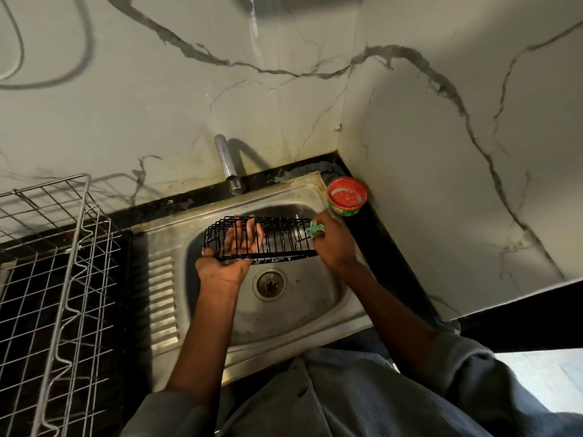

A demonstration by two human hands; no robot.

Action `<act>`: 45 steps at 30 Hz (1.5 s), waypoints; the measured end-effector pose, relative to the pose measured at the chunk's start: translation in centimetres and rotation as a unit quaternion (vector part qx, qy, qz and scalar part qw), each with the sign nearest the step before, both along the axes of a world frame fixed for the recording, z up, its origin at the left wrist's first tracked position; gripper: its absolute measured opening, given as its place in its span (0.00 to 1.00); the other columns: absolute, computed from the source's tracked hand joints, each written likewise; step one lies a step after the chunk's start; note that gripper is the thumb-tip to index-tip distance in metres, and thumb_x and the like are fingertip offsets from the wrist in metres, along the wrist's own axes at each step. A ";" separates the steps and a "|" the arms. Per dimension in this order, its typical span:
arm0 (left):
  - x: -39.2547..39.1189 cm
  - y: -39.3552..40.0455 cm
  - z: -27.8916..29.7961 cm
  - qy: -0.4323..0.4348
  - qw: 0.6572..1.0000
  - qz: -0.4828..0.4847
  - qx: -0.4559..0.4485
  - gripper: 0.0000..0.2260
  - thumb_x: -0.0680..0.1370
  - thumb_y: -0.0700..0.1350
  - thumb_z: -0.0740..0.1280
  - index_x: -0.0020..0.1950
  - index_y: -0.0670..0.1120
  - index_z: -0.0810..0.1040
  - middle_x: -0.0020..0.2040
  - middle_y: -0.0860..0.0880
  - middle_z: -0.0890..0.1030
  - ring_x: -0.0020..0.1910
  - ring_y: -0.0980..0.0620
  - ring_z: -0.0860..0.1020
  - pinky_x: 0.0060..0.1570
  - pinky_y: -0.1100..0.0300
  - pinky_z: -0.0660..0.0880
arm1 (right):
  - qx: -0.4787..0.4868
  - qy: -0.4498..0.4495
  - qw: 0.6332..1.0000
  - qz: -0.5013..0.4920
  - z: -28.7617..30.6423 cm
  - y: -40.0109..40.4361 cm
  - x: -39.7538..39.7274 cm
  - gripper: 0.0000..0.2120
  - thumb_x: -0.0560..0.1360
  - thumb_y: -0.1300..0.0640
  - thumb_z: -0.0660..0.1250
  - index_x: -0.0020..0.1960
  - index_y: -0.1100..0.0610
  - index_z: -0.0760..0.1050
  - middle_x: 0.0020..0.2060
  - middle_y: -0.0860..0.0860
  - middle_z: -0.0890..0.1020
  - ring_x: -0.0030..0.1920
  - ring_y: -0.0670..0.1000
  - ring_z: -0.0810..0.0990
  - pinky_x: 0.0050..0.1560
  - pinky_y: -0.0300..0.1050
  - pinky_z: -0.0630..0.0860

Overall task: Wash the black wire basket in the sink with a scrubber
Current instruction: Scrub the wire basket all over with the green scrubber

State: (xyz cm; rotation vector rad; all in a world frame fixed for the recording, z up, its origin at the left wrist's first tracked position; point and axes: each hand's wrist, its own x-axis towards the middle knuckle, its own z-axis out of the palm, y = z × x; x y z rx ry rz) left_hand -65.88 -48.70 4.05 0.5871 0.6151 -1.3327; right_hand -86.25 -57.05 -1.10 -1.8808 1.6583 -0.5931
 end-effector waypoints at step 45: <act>-0.5 -0.8 -0.2 0.041 0.996 0.077 0.010 0.26 0.87 0.50 0.47 0.60 0.32 0.77 0.59 0.32 0.81 0.66 0.36 0.77 0.66 0.40 0.73 | -0.168 -0.088 0.965 0.178 6.0 6.4 7.1 0.24 0.69 0.76 0.68 0.60 0.59 0.83 0.55 0.53 0.82 0.55 0.51 0.80 0.59 0.39 0.77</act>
